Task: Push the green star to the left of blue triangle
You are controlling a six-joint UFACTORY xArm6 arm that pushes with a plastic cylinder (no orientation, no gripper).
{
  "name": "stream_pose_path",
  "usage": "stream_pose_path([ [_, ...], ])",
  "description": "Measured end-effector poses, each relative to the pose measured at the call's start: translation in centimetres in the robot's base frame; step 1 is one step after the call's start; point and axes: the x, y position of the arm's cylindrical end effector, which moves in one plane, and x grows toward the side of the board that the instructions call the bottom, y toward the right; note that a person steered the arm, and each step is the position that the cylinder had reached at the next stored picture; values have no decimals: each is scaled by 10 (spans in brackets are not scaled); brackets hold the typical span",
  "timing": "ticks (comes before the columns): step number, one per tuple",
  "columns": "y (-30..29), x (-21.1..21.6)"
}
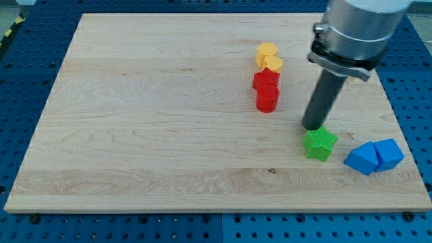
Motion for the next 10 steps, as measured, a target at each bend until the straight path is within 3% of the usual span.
stream_pose_path([
  [6,-19,31],
  [10,-2,55],
])
